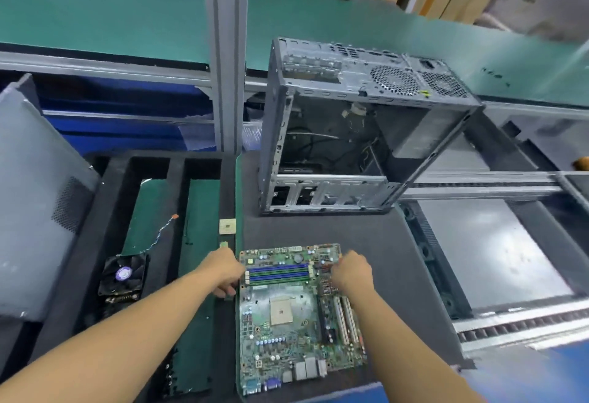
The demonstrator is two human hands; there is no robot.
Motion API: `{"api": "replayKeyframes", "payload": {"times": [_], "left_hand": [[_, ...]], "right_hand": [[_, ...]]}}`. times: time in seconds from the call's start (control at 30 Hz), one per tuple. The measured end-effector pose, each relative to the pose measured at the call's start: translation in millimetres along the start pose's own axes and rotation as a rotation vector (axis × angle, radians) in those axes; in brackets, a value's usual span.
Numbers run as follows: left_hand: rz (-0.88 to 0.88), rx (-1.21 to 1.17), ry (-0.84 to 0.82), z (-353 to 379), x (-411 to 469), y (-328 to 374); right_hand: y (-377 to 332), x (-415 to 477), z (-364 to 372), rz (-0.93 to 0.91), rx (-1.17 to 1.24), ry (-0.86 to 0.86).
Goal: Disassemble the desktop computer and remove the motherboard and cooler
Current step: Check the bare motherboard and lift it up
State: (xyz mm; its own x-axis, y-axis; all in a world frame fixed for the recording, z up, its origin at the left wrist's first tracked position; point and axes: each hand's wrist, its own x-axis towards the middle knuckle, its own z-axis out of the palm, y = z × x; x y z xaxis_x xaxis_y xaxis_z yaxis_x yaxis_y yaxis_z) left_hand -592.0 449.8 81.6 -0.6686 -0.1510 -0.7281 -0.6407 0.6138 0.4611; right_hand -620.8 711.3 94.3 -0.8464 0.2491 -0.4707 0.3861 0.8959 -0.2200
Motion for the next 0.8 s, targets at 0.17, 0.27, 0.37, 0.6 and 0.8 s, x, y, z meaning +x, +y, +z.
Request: {"api": "replayKeyframes", "payload": {"times": [0.17,0.27,0.37,0.6,0.8], "left_hand": [[-0.049,-0.025,0.101,23,-9,-2],[-0.070,-0.152,0.154,35,-9,-8],[-0.064,-0.238,0.199,40,-10,-15],[-0.063,-0.508,0.234,30,-26,-27],[-0.057,-0.683,0.288,-1,-40,-47]], "right_hand": [[40,-5,-2,0.035,0.052,-0.063],[52,-2,2,0.047,0.235,-0.169],[68,3,12,0.186,0.711,-0.154],[78,-11,-11,0.109,0.838,-0.288],[38,-12,-27,-0.029,0.833,-0.288]]}}
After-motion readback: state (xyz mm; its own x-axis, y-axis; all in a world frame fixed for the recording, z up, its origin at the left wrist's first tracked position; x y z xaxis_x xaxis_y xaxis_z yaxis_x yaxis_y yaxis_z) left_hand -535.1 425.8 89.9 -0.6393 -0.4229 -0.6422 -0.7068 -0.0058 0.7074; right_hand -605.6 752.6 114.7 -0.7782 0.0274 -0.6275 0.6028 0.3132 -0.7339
